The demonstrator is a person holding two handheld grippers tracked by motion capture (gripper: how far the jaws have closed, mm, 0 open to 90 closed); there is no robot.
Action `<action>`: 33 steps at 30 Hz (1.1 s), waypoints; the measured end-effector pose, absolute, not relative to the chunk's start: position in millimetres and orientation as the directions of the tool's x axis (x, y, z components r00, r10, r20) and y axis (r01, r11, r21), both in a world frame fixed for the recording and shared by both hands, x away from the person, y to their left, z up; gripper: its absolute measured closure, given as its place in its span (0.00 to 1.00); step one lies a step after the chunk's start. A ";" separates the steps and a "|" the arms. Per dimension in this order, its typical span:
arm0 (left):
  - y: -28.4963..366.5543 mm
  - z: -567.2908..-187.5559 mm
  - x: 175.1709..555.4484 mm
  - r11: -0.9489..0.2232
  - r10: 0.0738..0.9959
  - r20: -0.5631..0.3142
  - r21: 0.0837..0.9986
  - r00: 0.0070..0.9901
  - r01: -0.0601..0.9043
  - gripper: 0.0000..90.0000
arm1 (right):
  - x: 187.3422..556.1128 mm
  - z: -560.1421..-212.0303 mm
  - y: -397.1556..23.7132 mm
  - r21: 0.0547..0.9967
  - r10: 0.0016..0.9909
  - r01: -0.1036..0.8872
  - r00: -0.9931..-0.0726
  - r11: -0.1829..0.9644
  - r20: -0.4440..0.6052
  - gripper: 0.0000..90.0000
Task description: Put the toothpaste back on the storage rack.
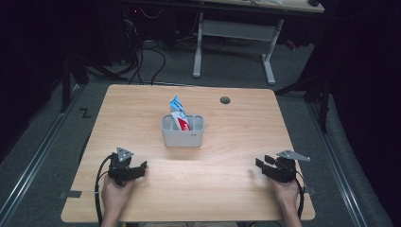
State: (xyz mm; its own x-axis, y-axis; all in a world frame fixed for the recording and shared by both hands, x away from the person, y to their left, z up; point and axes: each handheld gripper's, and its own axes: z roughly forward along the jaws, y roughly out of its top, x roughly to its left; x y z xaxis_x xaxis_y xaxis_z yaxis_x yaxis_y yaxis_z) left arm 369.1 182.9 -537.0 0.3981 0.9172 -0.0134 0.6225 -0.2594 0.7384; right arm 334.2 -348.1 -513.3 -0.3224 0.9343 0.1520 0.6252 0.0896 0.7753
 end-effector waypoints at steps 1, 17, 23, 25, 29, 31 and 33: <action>182.9 -537.0 369.1 -0.259 0.917 -0.013 0.738 0.398 0.623 0.26 | 334.2 -513.3 -348.1 0.775 0.934 0.625 -0.322 0.090 0.152 0.56; 182.9 -537.0 368.9 -0.259 0.917 -0.014 0.739 0.398 0.623 0.26 | 337.0 -530.0 -330.4 0.734 0.949 0.640 -0.314 0.227 -0.020 0.52; 183.0 -537.0 368.6 -0.258 0.917 -0.014 0.739 0.398 0.623 0.26 | 337.8 -530.1 -331.7 0.731 0.953 0.650 -0.302 0.208 -0.003 0.45; 183.1 -537.1 368.2 -0.257 0.918 -0.015 0.739 0.397 0.623 0.26 | 337.8 -530.4 -330.0 0.730 0.952 0.646 -0.304 0.221 -0.019 0.44; 183.1 -537.1 368.0 -0.257 0.918 -0.015 0.739 0.396 0.623 0.26 | 338.0 -530.4 -330.0 0.729 0.953 0.649 -0.303 0.218 -0.015 0.43; 183.1 -537.1 368.0 -0.257 0.918 -0.014 0.739 0.396 0.623 0.26 | 338.0 -530.4 -329.8 0.729 0.953 0.649 -0.303 0.217 -0.014 0.43; 183.1 -537.1 368.1 -0.257 0.918 -0.015 0.739 0.396 0.622 0.26 | 338.1 -530.4 -329.7 0.729 0.953 0.649 -0.302 0.217 -0.014 0.42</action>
State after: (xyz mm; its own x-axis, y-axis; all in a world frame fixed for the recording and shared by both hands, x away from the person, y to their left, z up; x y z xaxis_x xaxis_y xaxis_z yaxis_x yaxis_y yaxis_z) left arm 368.1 183.1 -537.1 0.3960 0.9182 -0.0146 0.6224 -0.2567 0.7394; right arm 338.1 -329.7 -530.4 -0.3022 0.9531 -0.0143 0.6492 0.2167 0.7291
